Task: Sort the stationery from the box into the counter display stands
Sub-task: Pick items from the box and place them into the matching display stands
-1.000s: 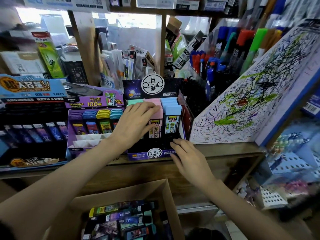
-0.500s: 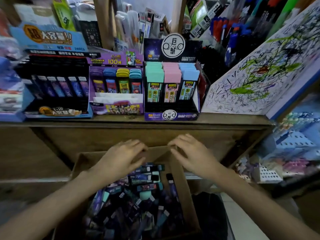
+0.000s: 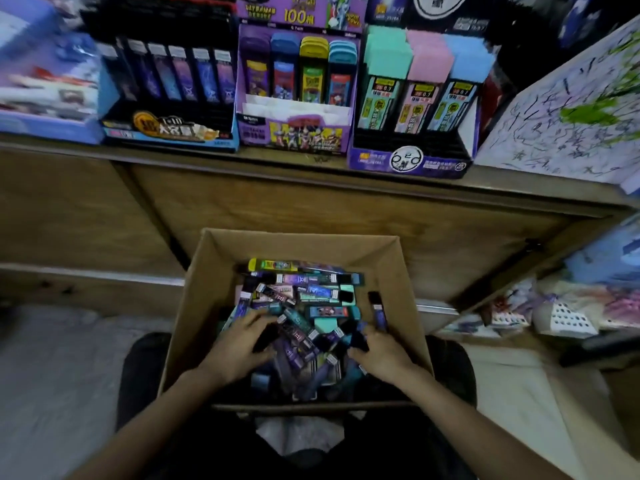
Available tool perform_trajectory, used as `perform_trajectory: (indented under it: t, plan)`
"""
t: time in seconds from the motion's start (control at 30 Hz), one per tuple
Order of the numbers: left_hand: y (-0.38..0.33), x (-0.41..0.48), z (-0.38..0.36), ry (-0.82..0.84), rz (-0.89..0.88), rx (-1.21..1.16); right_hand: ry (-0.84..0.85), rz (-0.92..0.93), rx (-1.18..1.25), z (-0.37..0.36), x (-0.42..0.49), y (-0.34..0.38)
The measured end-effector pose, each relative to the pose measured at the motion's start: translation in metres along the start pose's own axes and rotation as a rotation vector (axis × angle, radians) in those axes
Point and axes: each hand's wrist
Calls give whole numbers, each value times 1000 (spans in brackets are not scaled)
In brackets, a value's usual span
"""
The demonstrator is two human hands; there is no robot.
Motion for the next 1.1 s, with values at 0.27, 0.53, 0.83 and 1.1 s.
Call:
perform_trajectory:
  t: [0.27, 0.53, 0.83, 1.1]
  plan:
    - [-27, 34, -34, 257, -145, 282, -31, -72, 531, -4, 4, 0]
    - [-23, 59, -24, 235, -295, 407, -25, -195, 502, -8, 2, -8]
    - [-37, 74, -34, 76, -137, 365, 5, -251, 581, -18, 14, 12]
    - [-38, 74, -35, -15, -34, 319, 34, -248, 620, -22, 18, 16]
Point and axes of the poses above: each hand's wrist, its own x-axis towards the middle knuckle, its own z-axis out of the back of the hand, y = z × x, and after that the axes turned 6 degrees about -y, right-handed
